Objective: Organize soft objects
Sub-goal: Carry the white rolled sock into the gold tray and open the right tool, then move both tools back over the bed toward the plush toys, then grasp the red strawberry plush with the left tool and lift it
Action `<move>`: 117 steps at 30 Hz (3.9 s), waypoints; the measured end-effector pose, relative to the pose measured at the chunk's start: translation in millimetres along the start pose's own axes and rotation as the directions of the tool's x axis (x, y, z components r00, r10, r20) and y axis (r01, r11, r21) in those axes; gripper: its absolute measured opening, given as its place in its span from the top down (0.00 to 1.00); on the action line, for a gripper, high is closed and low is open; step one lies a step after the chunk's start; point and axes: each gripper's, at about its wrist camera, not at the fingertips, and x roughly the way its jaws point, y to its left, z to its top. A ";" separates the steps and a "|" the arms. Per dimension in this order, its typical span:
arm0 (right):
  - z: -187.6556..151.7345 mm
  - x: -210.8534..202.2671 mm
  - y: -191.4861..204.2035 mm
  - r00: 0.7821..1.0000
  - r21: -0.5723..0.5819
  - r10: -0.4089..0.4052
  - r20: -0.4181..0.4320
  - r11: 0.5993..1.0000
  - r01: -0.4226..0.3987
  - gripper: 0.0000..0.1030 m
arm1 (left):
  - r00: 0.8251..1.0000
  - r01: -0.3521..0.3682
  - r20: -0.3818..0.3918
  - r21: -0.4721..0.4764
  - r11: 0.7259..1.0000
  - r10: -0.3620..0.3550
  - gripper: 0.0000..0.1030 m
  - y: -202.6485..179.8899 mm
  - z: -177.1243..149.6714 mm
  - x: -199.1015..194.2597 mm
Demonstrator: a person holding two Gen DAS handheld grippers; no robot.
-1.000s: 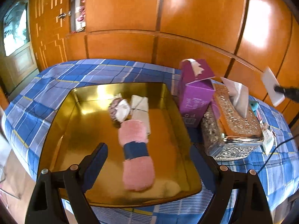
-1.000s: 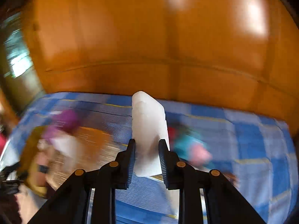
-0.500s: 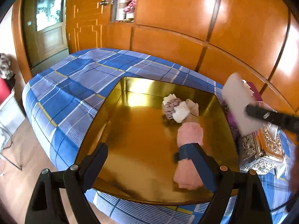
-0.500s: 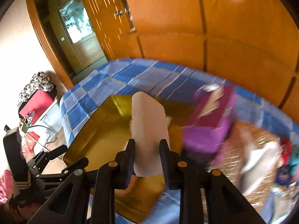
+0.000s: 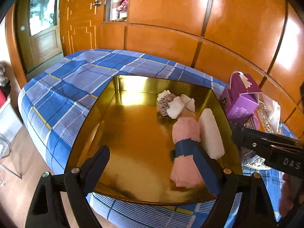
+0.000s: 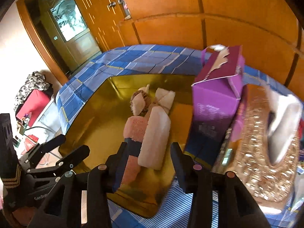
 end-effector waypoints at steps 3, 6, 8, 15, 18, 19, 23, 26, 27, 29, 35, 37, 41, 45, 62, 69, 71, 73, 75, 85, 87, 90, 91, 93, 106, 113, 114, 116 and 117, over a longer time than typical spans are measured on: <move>-7.0 -12.2 -1.0 0.998 -0.014 -0.048 0.044 0.999 0.048 0.56 | 1.000 0.007 0.001 0.023 1.000 -0.007 0.13 -7.3 -0.3 -2.5; -15.4 -28.2 -3.5 0.990 -0.024 -0.098 0.097 0.995 0.101 0.56 | 1.000 0.019 0.003 0.044 0.999 -0.019 0.13 -15.8 -0.4 -6.2; -20.2 -38.9 -6.7 0.986 -0.025 -0.114 0.125 0.993 0.118 0.56 | 1.000 0.023 0.010 0.062 0.998 -0.024 0.13 -22.5 -0.6 -9.8; -34.3 -75.0 -23.4 0.964 0.005 -0.173 0.200 0.984 0.176 0.56 | 0.999 0.041 0.026 0.122 0.992 -0.044 0.13 -44.1 -1.9 -20.2; -41.7 -87.7 -33.5 0.953 0.030 -0.206 0.222 0.978 0.205 0.56 | 0.998 0.049 0.033 0.144 0.988 -0.055 0.13 -52.5 -2.1 -24.9; -43.4 -90.2 -35.4 0.950 0.036 -0.216 0.225 0.976 0.213 0.56 | 0.998 0.052 0.036 0.150 0.987 -0.058 0.13 -54.5 -2.2 -26.2; -55.2 -103.6 -52.9 0.935 0.080 -0.263 0.236 0.965 0.251 0.56 | 0.996 0.065 0.043 0.182 0.981 -0.074 0.13 -66.6 -3.1 -32.4; -64.4 -111.5 -67.8 0.925 0.122 -0.302 0.231 0.952 0.280 0.56 | 0.995 0.075 0.047 0.203 0.976 -0.086 0.13 -73.9 -3.0 -36.1; -68.6 -114.7 -74.0 0.921 0.137 -0.315 0.229 0.947 0.290 0.56 | 0.995 0.078 0.047 0.211 0.974 -0.090 0.13 -76.3 -2.2 -36.7; -78.8 -121.6 -87.9 0.912 0.166 -0.347 0.217 0.934 0.316 0.55 | 0.994 0.078 0.051 0.224 0.971 -0.092 0.13 -81.1 -2.3 -38.9; -117.3 -129.5 -131.3 0.888 0.218 -0.444 0.115 0.884 0.414 0.55 | 0.992 0.091 0.061 0.276 0.957 -0.112 0.13 -99.0 -2.0 -45.1; -129.2 -132.2 -143.5 0.882 0.229 -0.464 0.086 0.871 0.435 0.55 | 0.991 0.097 0.058 0.291 0.952 -0.119 0.13 -105.0 -2.1 -46.0; -154.3 -141.5 -167.6 0.863 0.256 -0.505 0.033 0.839 0.481 0.55 | 0.990 0.104 0.058 0.330 0.938 -0.130 0.13 -120.6 -2.8 -48.9; -174.0 -148.1 -183.6 0.845 0.267 -0.535 0.002 0.814 0.515 0.55 | 0.988 0.115 0.052 0.357 0.927 -0.143 0.13 -133.1 -4.2 -50.6; -222.3 -134.4 -233.2 0.837 0.404 -0.542 -0.079 0.750 0.524 0.54 | 0.934 0.296 0.003 0.553 0.779 -0.357 0.14 -241.9 5.0 -79.2; -225.6 -127.6 -231.7 0.850 0.402 -0.525 -0.041 0.770 0.495 0.22 | 0.905 0.354 -0.044 0.629 0.692 -0.422 0.15 -303.7 22.5 -74.7; -227.3 -126.2 -229.0 0.848 0.403 -0.529 -0.033 0.769 0.496 0.19 | 0.902 0.381 -0.096 0.633 0.674 -0.421 0.16 -327.1 34.6 -63.2; -228.4 -126.7 -228.6 0.851 0.410 -0.524 -0.026 0.771 0.487 0.18 | 0.908 0.384 -0.122 0.627 0.678 -0.401 0.17 -348.1 45.8 -49.3; -229.1 -126.8 -230.7 0.854 0.413 -0.520 -0.019 0.774 0.481 0.17 | 0.920 0.359 -0.119 0.637 0.682 -0.374 0.22 -365.4 54.8 -34.7; -231.0 -126.8 -229.5 0.860 0.398 -0.511 0.005 0.790 0.467 0.14 | 0.915 0.369 -0.359 0.555 0.745 -0.185 0.41 -446.7 87.3 87.6; -230.8 -127.4 -229.7 0.863 0.398 -0.506 0.003 0.792 0.463 0.14 | 0.916 0.344 -0.379 0.572 0.745 -0.131 0.41 -459.9 82.5 111.1; -230.8 -128.4 -230.9 0.867 0.399 -0.498 0.003 0.796 0.455 0.14 | 0.900 0.330 -0.432 0.580 0.745 -0.062 0.41 -473.1 70.8 144.0; -230.6 -128.4 -231.2 0.869 0.400 -0.495 0.003 0.797 0.453 0.14 | 0.899 0.316 -0.436 0.582 0.749 -0.040 0.41 -475.4 68.0 152.4; -230.3 -128.4 -231.5 0.870 0.401 -0.493 0.003 0.798 0.450 0.14 | 0.897 0.295 -0.443 0.584 0.756 -0.008 0.41 -479.2 63.6 169.0; -232.5 -126.5 -227.6 0.860 0.395 -0.510 0.021 0.794 0.462 0.14 | 0.857 0.379 -0.514 0.573 0.727 -0.040 0.86 -494.6 43.3 189.4; -229.8 -139.3 -244.2 0.896 0.480 -0.445 0.019 0.790 0.382 0.23 | 0.844 0.404 -0.527 0.499 0.767 -0.101 0.86 -463.5 79.8 174.6; -229.6 -140.9 -246.6 0.899 0.495 -0.437 0.019 0.786 0.371 0.24 | 0.846 0.402 -0.521 0.485 0.777 -0.112 0.86 -460.4 88.8 172.5; -228.4 -141.7 -246.7 0.900 0.502 -0.435 0.009 0.781 0.372 0.24 | 0.855 0.392 -0.501 0.453 0.801 -0.135 0.86 -456.1 107.9 167.6; -227.6 -141.6 -246.2 0.900 0.499 -0.436 0.002 0.780 0.377 0.24 | 0.863 0.381 -0.483 0.433 0.817 -0.147 0.86 -449.8 122.1 163.5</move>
